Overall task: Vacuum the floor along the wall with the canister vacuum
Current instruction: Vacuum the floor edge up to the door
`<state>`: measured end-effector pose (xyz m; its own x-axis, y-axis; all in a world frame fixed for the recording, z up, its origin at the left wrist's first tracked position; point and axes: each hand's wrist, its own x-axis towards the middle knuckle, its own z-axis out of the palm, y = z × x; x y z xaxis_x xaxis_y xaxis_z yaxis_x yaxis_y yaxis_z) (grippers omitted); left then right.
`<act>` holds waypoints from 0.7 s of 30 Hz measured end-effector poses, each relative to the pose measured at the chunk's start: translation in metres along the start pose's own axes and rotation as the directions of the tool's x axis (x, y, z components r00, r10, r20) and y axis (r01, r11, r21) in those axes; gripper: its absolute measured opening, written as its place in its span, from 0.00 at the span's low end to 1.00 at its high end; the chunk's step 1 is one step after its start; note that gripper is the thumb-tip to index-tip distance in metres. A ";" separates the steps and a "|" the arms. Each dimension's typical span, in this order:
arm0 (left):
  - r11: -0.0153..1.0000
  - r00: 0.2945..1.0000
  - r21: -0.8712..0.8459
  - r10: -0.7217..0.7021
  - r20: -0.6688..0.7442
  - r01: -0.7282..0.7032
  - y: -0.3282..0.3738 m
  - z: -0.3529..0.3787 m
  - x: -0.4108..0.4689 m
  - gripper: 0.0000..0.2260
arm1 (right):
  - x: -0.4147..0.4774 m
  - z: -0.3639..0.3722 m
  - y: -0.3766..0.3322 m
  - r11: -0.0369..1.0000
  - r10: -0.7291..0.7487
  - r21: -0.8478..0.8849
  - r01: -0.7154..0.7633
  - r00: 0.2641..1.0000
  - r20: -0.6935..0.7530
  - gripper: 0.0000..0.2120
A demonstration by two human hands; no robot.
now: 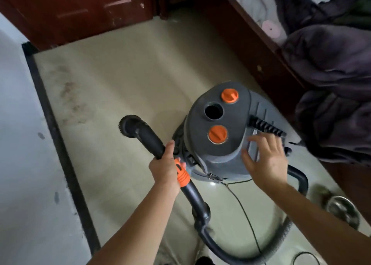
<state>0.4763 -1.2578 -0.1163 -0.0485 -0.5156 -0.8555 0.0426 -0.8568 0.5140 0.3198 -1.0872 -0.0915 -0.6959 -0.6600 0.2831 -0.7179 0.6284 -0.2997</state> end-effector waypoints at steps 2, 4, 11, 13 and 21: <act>0.996 0.999 0.083 0.017 0.034 -0.020 -0.011 0.025 -0.008 0.18 | 0.026 0.001 0.029 0.993 0.098 -0.063 -0.096 0.995 0.028 0.22; 0.988 0.999 0.151 0.018 0.042 -0.024 -0.022 0.046 -0.012 0.19 | 0.047 0.008 0.052 0.974 0.211 -0.122 -0.189 0.954 0.215 0.30; 0.967 0.990 0.253 0.052 -0.131 -0.017 -0.032 0.079 -0.008 0.17 | 0.068 0.033 0.073 0.972 0.161 -0.219 -0.083 0.915 0.369 0.36; 0.966 0.985 0.257 0.076 -0.158 -0.033 -0.027 0.085 -0.006 0.18 | 0.084 0.036 0.073 0.974 0.135 -0.222 -0.049 0.911 0.391 0.36; 0.972 0.969 0.202 0.156 -0.191 -0.117 0.027 0.129 0.030 0.18 | 0.178 0.064 0.051 0.968 0.080 -0.246 0.046 0.876 0.476 0.38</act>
<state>0.3470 -1.2982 -0.1194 0.1506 -0.6314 -0.7607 -0.1549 -0.7750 0.6126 0.1609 -1.1989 -0.1145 -0.6570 -0.7240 -0.2100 -0.7318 0.6794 -0.0527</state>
